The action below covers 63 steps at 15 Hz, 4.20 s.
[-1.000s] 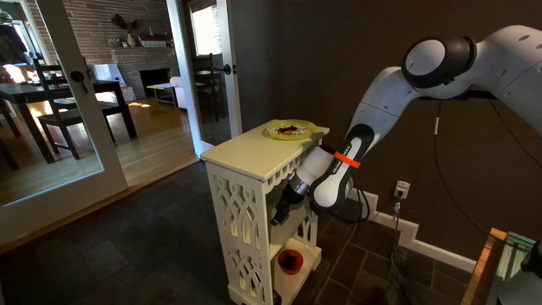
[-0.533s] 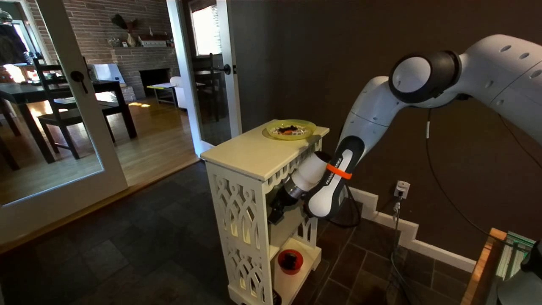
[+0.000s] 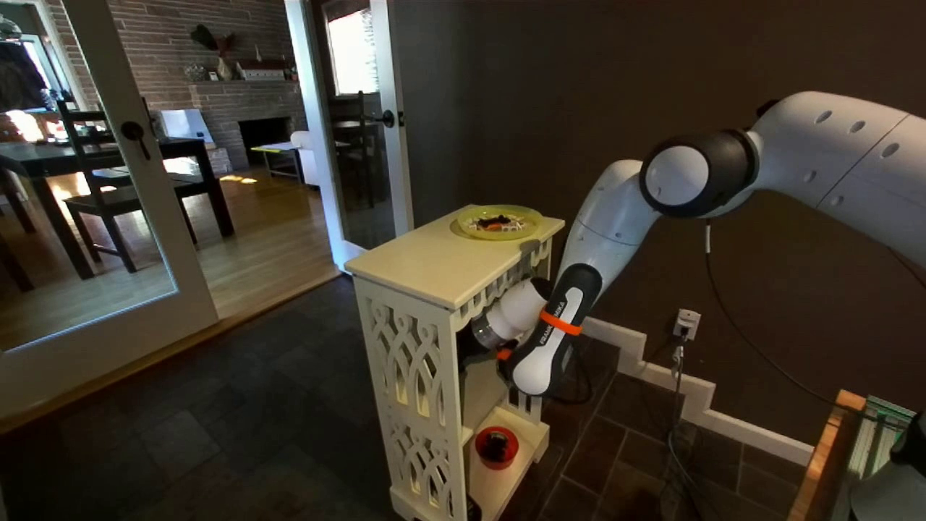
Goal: Remove the silver spoon from the middle shelf and put it on the top
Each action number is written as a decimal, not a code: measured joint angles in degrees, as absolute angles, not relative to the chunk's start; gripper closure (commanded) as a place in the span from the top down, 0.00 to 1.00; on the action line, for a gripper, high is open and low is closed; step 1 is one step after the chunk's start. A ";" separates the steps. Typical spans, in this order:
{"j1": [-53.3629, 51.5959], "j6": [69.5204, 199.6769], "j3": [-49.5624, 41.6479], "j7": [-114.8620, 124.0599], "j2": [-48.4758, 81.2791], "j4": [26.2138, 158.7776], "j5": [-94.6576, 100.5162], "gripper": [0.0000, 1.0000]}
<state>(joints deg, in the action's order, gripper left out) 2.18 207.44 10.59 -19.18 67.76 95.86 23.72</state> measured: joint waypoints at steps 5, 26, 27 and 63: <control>-0.86 207.46 8.28 -15.89 71.12 90.37 23.46 1.00; -2.80 202.27 7.39 -4.72 71.18 90.04 18.17 1.00; -2.73 202.26 7.39 -4.51 70.68 90.93 17.96 1.00; -7.40 211.37 0.56 -2.22 60.95 108.79 -1.21 0.95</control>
